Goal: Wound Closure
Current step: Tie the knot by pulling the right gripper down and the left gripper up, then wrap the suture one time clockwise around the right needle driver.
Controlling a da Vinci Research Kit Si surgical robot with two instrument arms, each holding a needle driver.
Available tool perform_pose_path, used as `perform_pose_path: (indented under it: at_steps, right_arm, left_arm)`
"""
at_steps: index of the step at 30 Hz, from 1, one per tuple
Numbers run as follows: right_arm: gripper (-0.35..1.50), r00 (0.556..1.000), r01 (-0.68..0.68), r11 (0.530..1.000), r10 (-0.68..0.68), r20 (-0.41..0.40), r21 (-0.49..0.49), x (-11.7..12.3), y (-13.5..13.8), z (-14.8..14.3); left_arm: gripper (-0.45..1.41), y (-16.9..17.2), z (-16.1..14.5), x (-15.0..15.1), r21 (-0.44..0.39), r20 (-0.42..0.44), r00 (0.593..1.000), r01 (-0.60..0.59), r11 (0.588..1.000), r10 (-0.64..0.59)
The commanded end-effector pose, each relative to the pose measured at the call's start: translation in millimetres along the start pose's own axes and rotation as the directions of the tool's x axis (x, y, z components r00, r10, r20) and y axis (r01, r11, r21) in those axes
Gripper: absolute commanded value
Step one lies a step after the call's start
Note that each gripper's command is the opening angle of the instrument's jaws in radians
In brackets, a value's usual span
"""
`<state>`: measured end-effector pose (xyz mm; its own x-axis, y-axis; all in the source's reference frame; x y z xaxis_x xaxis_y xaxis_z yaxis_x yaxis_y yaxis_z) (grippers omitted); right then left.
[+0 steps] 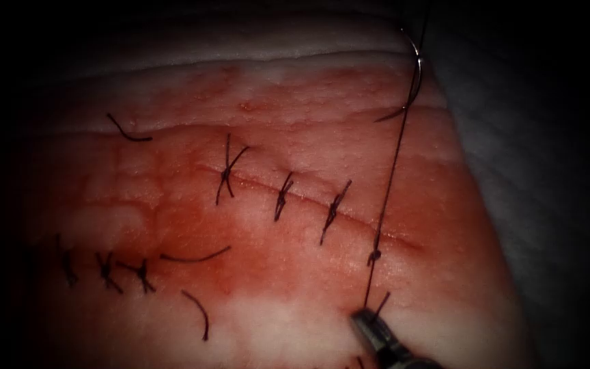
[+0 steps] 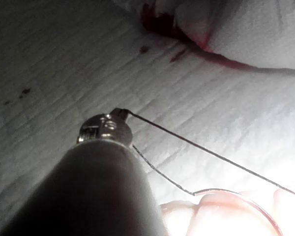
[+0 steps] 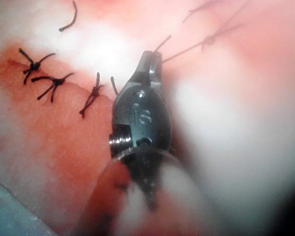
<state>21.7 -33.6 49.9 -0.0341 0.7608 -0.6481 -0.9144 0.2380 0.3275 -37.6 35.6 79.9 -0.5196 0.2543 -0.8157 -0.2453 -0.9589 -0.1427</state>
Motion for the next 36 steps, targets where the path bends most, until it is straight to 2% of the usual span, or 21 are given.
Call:
perform_pose_path:
  at_steps: [1,8,12,19,24,25,27,28,29,30,31,32,33,35,36]
  right_arm:
    - [-0.35,1.0,-0.006,1.0,0.006,-0.014,0.001,-0.2,0.0,1.1]
    - [-0.35,1.0,-0.007,1.0,0.007,-0.003,-0.001,-0.9,0.9,2.3]
    - [-0.35,0.999,0.01,1.0,-0.009,0.052,-0.001,-2.3,0.4,1.9]
    - [-0.35,0.997,0.019,1.0,-0.019,0.081,-0.001,-3.0,-0.3,1.0]
    - [-0.35,0.996,0.021,0.999,-0.023,0.082,0.024,-2.8,-0.2,1.4]
    - [0.36,0.999,0.025,0.999,-0.026,0.042,0.034,-2.2,0.0,1.6]
    - [1.04,1.0,0.03,0.999,-0.03,0.004,0.035,-1.7,0.1,1.8]
    - [1.34,0.998,0.039,0.998,-0.037,-0.041,0.039,-1.0,0.4,2.0]
    - [1.38,0.997,0.053,0.998,-0.051,-0.063,0.04,-0.7,0.5,2.0]
    - [1.4,0.994,0.065,0.997,-0.06,-0.096,0.049,0.0,1.0,1.8]
    - [1.4,0.993,0.069,0.996,-0.063,-0.102,0.051,0.4,1.2,1.6]
    - [1.4,0.993,0.069,0.996,-0.063,-0.102,0.051,0.4,1.2,1.6]
    - [1.41,0.991,0.069,0.996,-0.061,-0.117,0.059,1.4,1.5,1.1]
    - [1.41,0.989,0.063,0.996,-0.054,-0.135,0.068,2.3,1.9,0.4]
    - [1.41,0.987,0.057,0.995,-0.043,-0.156,0.084,3.5,2.2,-0.4]
  left_arm:
    - [-0.45,-1.4,1.3,0.3,0.022,-0.003,1.0,-0.009,1.0,0.009]
    - [-0.45,-3.7,3.5,-1.2,0.054,0.007,1.0,-0.003,0.999,0.003]
    - [-0.45,-4.7,4.7,-2.2,0.066,0.011,1.0,-0.005,0.998,0.004]
    - [-0.45,-6.4,7.6,-4.1,0.09,0.02,1.0,-0.013,0.996,0.011]
    - [-0.45,-6.0,6.8,-5.2,0.078,0.016,1.0,-0.025,0.997,0.024]
    - [-0.45,-5.2,5.6,-5.3,0.043,0.022,0.999,-0.032,0.999,0.031]
    - [-0.45,-4.1,4.2,-5.3,-0.009,0.034,0.999,-0.01,1.0,0.01]
    - [-0.45,-2.4,1.9,-5.1,-0.091,0.057,0.998,-0.009,0.996,0.014]
    - [-0.45,-1.4,0.3,-5.0,-0.136,0.068,0.997,-0.013,0.991,0.023]
    - [-0.45,0.0,-2.2,-4.7,-0.165,0.117,0.993,-0.01,0.986,0.029]
    - [-0.45,0.7,-3.6,-4.5,-0.173,0.143,0.989,-0.013,0.985,0.039]
    - [-0.45,0.7,-3.6,-4.5,-0.173,0.143,0.989,-0.013,0.985,0.039]
    - [-0.45,2.2,-6.9,-4.1,-0.194,0.194,0.979,-0.015,0.981,0.053]
    - [-0.45,3.7,-10.2,-3.6,-0.21,0.237,0.969,-0.018,0.978,0.069]
    - [-0.45,4.9,-13.0,-3.1,-0.209,0.277,0.957,-0.022,0.978,0.081]
